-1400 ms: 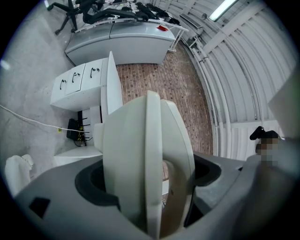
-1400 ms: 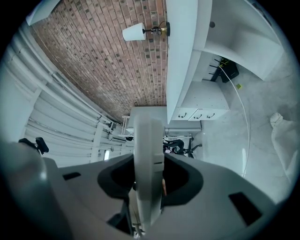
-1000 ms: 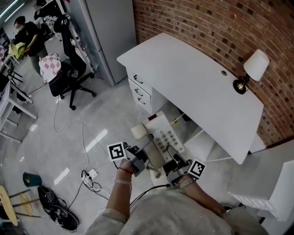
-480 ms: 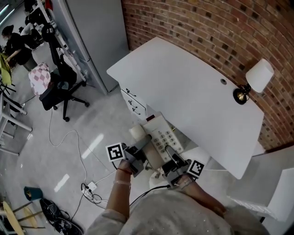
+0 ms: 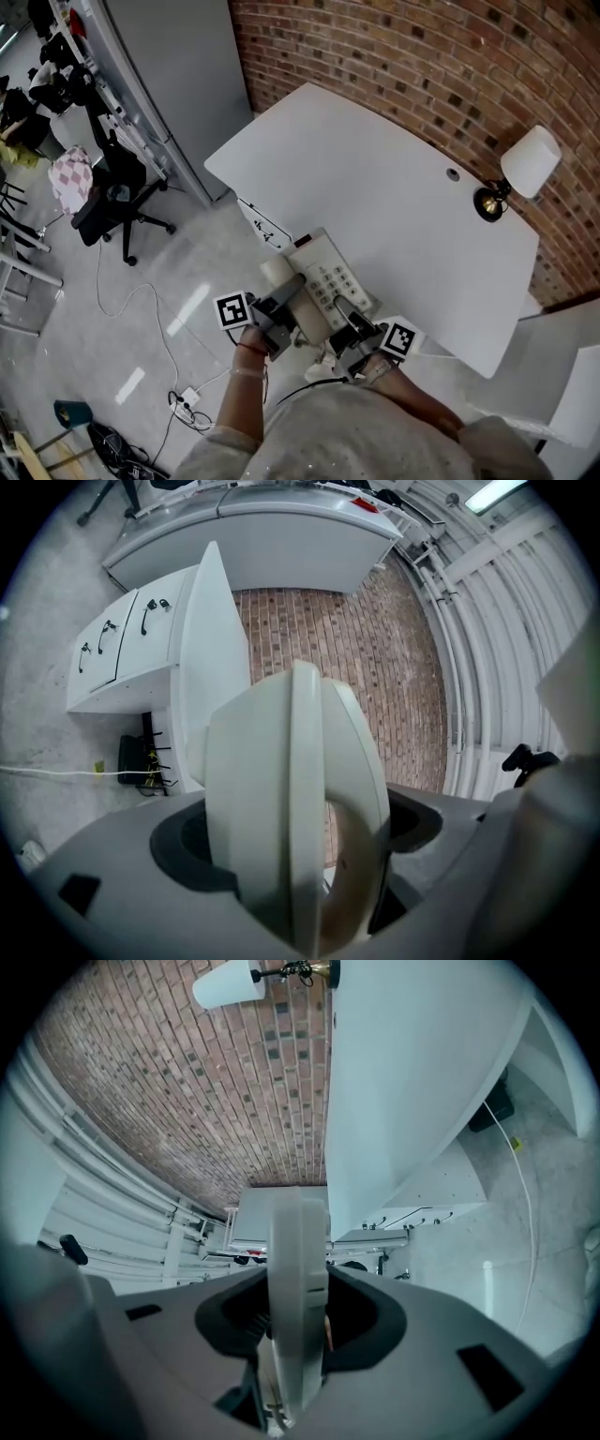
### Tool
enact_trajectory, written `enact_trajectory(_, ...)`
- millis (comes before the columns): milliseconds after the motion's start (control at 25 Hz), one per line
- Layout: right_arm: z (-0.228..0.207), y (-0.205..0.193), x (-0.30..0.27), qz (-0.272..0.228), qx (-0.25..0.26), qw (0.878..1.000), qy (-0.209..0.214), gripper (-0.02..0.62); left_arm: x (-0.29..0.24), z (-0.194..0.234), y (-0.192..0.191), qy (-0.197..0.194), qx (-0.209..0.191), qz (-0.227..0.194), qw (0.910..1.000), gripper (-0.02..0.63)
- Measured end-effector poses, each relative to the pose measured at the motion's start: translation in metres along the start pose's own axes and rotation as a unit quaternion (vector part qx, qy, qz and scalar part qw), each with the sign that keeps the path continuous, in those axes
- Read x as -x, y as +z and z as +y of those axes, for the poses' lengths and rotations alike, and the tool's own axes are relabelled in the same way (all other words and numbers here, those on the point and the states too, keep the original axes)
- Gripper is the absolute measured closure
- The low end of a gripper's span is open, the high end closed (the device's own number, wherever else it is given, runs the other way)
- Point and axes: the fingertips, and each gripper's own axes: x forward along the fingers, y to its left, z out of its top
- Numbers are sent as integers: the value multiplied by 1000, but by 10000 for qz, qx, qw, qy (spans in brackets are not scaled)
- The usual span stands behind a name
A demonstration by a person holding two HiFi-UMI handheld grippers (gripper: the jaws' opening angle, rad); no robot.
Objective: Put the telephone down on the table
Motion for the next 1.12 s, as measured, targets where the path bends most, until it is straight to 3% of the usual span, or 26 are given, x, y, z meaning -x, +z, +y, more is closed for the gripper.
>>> enact_trajectory(440,-3,35,-9,-248,-47,9996,-81,457,-37,11,14,58,78,281,9996,172)
enact_trajectory(720,-10,38,-17,-227,-113,9994,-221,457,-40,22,21,75,288,361,9989,172)
enact_trajectory(1120,-21,62,-64,-710,-218,9963,-437,457,-69,47,71,128,477,973,9940,172)
